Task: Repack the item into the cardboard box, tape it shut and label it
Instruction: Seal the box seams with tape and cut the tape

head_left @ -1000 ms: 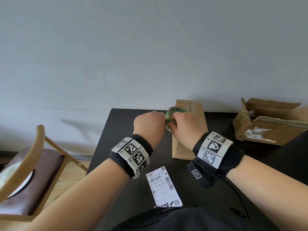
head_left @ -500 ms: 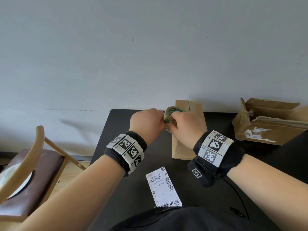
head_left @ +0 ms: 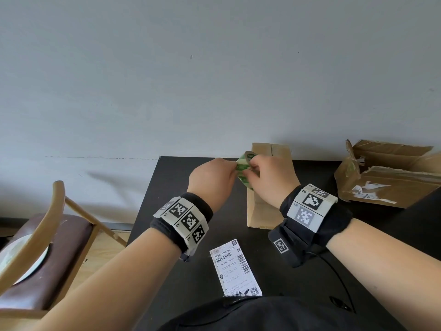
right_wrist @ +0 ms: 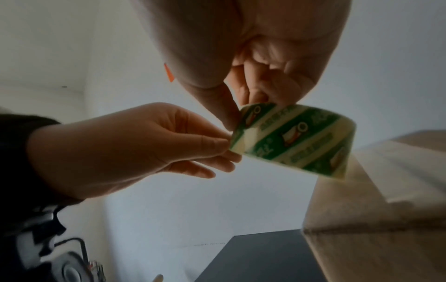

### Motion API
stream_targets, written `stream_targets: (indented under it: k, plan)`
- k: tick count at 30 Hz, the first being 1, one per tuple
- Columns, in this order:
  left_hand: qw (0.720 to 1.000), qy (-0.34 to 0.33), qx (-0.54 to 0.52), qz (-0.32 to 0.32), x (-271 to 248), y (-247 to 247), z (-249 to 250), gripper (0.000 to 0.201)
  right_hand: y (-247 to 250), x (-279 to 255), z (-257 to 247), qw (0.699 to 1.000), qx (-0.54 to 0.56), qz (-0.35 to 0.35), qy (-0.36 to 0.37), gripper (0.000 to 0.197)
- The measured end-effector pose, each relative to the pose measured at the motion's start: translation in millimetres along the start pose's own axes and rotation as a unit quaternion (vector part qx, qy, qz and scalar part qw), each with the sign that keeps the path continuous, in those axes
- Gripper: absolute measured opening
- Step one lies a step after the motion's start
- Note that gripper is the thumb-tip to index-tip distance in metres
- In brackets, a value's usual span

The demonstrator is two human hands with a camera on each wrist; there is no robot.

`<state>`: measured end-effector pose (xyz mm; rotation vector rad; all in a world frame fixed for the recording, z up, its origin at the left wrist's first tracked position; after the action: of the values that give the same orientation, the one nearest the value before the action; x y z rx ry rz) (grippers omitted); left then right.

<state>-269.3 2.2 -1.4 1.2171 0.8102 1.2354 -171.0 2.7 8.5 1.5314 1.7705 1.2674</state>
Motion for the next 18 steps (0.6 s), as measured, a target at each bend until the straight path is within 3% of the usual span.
stream_targets:
  k: [3,7,9,14,18]
  plan:
    - [0.998,0.001,-0.050,0.025,-2.1,3.4,-6.2,0.029,-2.5,1.6,18.9,0.996,0.070,-0.004,-0.058,0.016]
    - [0.988,-0.007,-0.142,-0.057,-0.1,-8.4,-9.4,0.087,-8.7,2.8,34.0,0.960,0.250,-0.009,-0.124,0.013]
    - [0.984,0.001,-0.166,-0.068,0.9,-12.0,-9.3,0.097,-12.4,0.7,29.2,0.950,0.285,-0.027,-0.126,0.021]
    - [0.978,0.013,-0.197,-0.061,2.0,-15.9,-13.8,0.057,-28.6,-5.2,21.7,0.937,0.315,-0.093,-0.121,0.015]
    - [0.979,0.000,-0.194,-0.067,1.8,-15.0,-13.0,0.049,-32.8,-9.7,18.3,0.929,0.330,-0.120,-0.118,0.008]
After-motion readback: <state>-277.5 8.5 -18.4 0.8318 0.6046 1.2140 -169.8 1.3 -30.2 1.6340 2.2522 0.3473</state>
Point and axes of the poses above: each hand's wrist, its own x-axis towards the middle knuckle, its own y-axis out of the back of the hand, z = x × y, the point moved 10 cm from there along x, towards the middle knuckle, and after that the axes turned 3 degrees about y, right-handed, at the moved point
